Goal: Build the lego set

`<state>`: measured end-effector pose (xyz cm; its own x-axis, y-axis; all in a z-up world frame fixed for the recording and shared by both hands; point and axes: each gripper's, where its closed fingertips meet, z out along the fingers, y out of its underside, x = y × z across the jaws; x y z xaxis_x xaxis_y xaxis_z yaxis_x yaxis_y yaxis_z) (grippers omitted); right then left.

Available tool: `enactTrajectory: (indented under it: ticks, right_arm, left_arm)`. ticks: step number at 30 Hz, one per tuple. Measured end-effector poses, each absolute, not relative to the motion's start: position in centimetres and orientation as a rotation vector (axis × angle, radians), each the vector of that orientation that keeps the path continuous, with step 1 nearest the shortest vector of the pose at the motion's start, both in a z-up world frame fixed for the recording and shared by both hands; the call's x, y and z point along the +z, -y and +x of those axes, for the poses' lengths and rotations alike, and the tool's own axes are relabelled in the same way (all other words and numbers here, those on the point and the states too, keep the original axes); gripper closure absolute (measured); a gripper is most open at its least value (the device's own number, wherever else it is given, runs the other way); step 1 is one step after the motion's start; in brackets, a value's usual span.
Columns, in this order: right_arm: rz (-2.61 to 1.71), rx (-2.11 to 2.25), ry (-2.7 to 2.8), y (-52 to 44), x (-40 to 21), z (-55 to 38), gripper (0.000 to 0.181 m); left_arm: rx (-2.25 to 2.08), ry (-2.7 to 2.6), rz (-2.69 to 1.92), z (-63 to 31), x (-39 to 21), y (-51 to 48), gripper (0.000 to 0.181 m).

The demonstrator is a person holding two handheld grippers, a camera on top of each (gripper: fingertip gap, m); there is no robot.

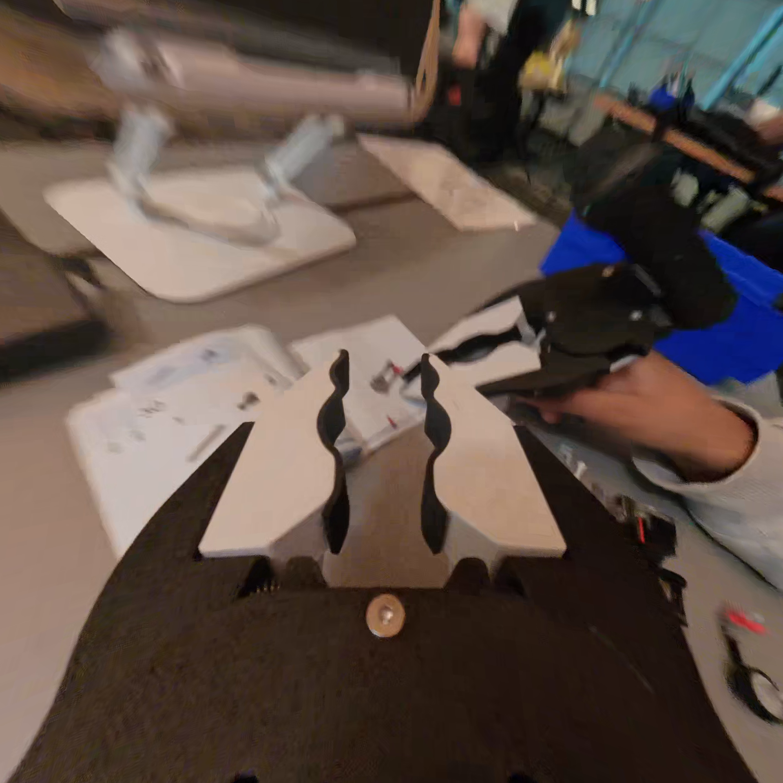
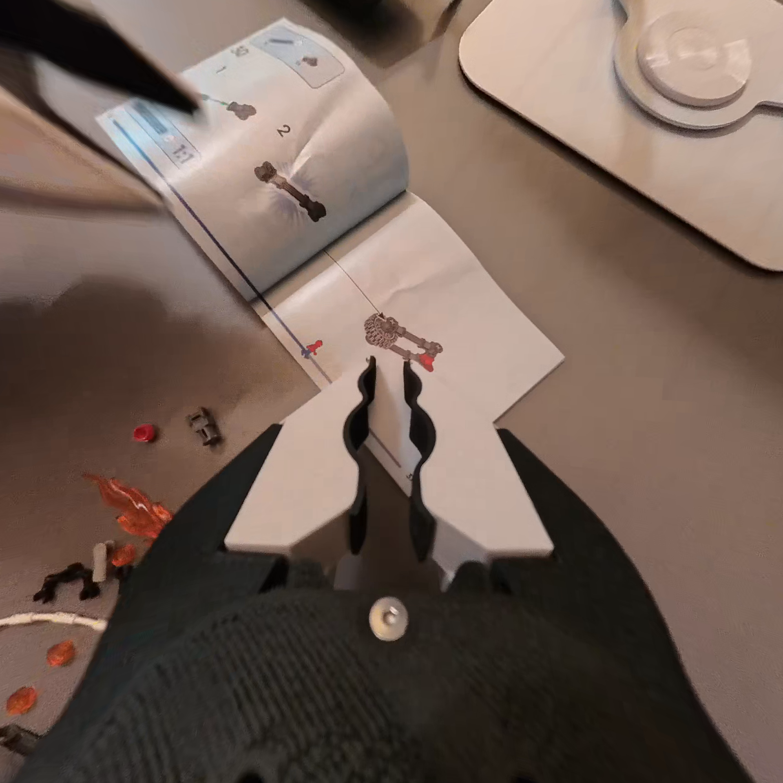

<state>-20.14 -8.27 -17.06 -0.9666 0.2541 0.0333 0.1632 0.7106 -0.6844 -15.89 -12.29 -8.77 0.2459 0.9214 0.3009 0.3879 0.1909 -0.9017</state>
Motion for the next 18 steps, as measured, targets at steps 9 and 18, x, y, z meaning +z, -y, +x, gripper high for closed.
enactTrajectory:
  ticks: [9, 18]
  right_arm:
    - [-0.276, 1.088, 2.771, 8.1, -17.0, -20.1, 0.173]
    - [-0.272, 1.089, 2.778, 7.4, -17.1, -20.6, 0.181]
  left_arm:
    - [0.586, 1.696, -1.599, -15.6, -16.3, 16.1, 0.181]
    - [0.486, 1.701, -1.709, -14.0, -17.3, 16.5, 0.181]
